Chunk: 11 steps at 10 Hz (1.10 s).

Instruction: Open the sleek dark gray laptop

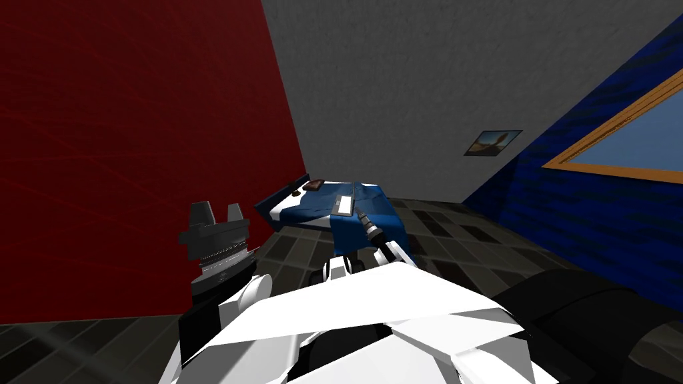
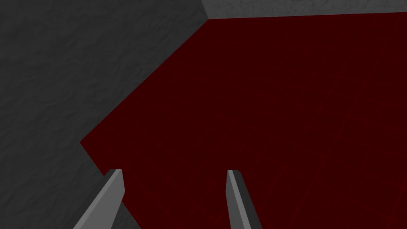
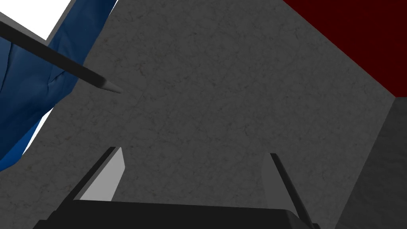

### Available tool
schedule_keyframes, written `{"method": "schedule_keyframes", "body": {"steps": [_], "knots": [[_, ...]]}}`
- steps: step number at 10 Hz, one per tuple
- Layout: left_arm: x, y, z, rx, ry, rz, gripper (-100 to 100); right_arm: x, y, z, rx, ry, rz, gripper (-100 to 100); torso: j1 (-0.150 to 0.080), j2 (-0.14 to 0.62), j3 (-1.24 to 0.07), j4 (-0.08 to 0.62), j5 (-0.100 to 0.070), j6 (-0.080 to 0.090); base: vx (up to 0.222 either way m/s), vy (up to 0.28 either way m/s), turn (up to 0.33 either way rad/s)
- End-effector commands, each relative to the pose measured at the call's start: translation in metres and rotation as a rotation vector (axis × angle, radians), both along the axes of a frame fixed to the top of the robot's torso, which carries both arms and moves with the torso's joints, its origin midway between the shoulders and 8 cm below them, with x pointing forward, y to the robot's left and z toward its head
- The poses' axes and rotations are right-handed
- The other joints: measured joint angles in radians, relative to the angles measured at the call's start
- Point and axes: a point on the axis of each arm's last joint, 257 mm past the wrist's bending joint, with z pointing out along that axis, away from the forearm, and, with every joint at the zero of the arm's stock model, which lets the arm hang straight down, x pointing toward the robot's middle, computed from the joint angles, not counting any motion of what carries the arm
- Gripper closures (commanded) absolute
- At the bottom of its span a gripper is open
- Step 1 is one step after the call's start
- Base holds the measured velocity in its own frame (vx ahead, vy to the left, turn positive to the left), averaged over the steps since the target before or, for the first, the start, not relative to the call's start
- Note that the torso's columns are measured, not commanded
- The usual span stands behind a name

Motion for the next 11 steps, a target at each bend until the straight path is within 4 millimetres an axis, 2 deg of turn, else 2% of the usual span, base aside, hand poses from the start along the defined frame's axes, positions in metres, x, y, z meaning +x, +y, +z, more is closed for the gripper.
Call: {"method": "schedule_keyframes", "body": {"steps": [1,2,3,4,5,6,7,10,11], "knots": [[0.0,0.0,0.0,0.0,0.0,0.0,0,0.004,0.004,-0.043,-0.093,0.094,-0.005,-100,0.0,0.0,0.0,0.0,0.0,0.0,0.007,0.041,0.111],[0.0,0.0,0.0,0.0,0.0,0.0,0,0.004,0.0,-0.047,-0.123,0.106,-0.018,-100,0.0,0.0,0.0,0.0,0.0,0.0,0.008,0.033,0.05],[0.0,0.0,0.0,0.0,0.0,0.0,0,0.006,0.002,-0.066,-0.165,0.147,-0.016,-100,0.0,0.0,0.0,0.0,0.0,0.0,0.011,0.044,0.115],[0.0,0.0,0.0,0.0,0.0,0.0,0,0.005,-0.002,-0.074,-0.201,0.163,-0.027,-100,0.0,0.0,0.0,0.0,0.0,0.0,0.006,0.037,0.046],[0.0,0.0,0.0,0.0,0.0,0.0,0,0.005,-0.002,-0.075,-0.201,0.164,-0.028,-100,0.0,0.0,0.0,0.0,0.0,0.0,0.0,0.016,-0.018],[0.0,0.0,0.0,0.0,0.0,0.0,0,0.005,-0.003,-0.098,-0.262,0.212,-0.028,-100,-0.001,0.0,0.0,0.0,0.0,0.0,0.006,0.035,0.115],[0.0,0.0,0.0,0.0,0.0,0.0,0,0.005,-0.007,-0.1,-0.279,0.219,-0.039,-100,0.0,0.0,0.0,0.0,0.0,0.0,0.006,0.034,0.055],[0.0,0.0,0.0,0.0,0.0,0.0,0,0.004,-0.015,-0.143,-0.418,0.3,-0.046,-100,0.0,0.0,0.0,0.0,0.0,0.0,0.016,0.043,0.076],[0.0,0.0,0.0,0.0,0.0,0.0,0,0.003,-0.022,-0.148,-0.442,0.316,-0.066,-100,0.0,0.0,0.0,0.0,0.0,0.0,0.011,0.039,0.051]]}}
